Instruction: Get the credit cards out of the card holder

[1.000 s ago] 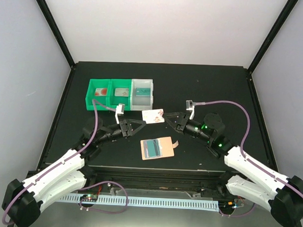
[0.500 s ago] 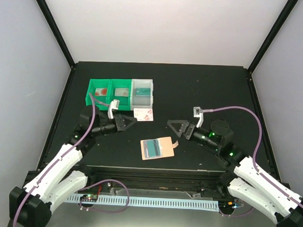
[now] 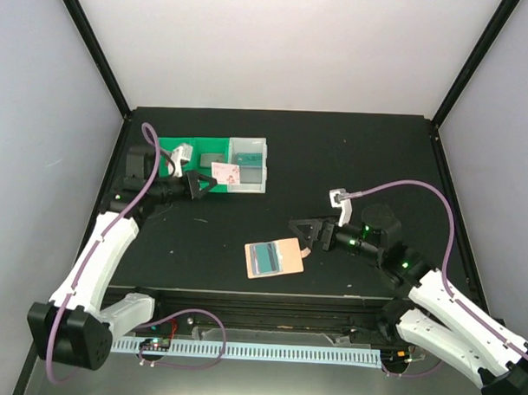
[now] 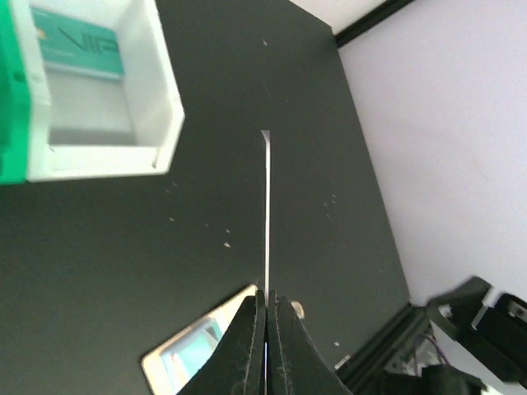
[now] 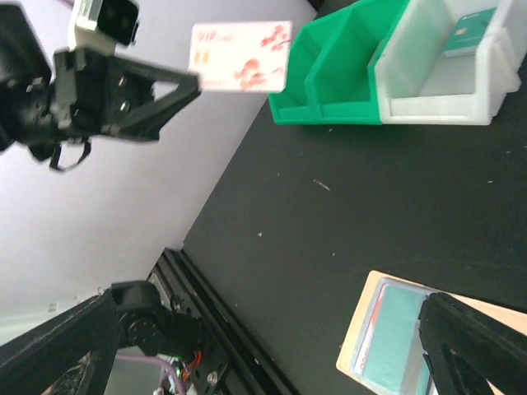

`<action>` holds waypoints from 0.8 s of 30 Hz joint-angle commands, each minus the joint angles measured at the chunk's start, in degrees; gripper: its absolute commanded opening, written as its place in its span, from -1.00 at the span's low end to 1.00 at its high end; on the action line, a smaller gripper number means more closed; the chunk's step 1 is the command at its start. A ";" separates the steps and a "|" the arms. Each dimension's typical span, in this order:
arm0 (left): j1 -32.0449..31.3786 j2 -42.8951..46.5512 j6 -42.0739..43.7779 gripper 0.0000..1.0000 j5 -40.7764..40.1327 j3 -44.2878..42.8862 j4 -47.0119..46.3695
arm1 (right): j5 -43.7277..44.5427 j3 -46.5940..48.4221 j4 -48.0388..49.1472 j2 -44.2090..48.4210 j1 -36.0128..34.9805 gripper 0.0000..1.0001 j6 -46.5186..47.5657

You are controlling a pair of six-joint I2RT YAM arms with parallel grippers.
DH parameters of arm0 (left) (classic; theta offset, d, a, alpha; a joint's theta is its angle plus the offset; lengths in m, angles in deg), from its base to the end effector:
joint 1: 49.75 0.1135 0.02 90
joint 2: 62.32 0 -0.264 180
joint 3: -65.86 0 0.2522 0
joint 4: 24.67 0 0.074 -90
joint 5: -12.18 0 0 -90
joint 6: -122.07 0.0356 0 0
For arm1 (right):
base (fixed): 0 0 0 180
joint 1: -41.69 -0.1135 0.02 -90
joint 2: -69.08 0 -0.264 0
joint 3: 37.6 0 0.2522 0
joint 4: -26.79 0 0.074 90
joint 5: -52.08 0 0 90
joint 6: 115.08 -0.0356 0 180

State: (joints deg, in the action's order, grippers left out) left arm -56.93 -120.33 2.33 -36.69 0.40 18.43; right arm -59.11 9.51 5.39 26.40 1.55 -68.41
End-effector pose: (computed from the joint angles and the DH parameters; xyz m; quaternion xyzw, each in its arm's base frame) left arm 0.2075 -0.0497 0.3114 -0.0056 0.8482 -0.4318 0.3067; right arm 0.1292 0.1258 0.2807 -0.0874 0.7927 0.4996 0.3381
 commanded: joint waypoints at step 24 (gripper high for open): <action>6.21 -45.55 11.77 -0.97 -18.41 -35.56 12.63 | -2.47 1.63 -3.68 2.40 -0.02 1.00 4.84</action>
State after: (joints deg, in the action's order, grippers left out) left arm -51.20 -162.15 14.88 -53.00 -29.98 30.21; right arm -62.67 9.79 1.99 28.06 1.55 -64.67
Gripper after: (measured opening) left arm 0.019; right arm 0.999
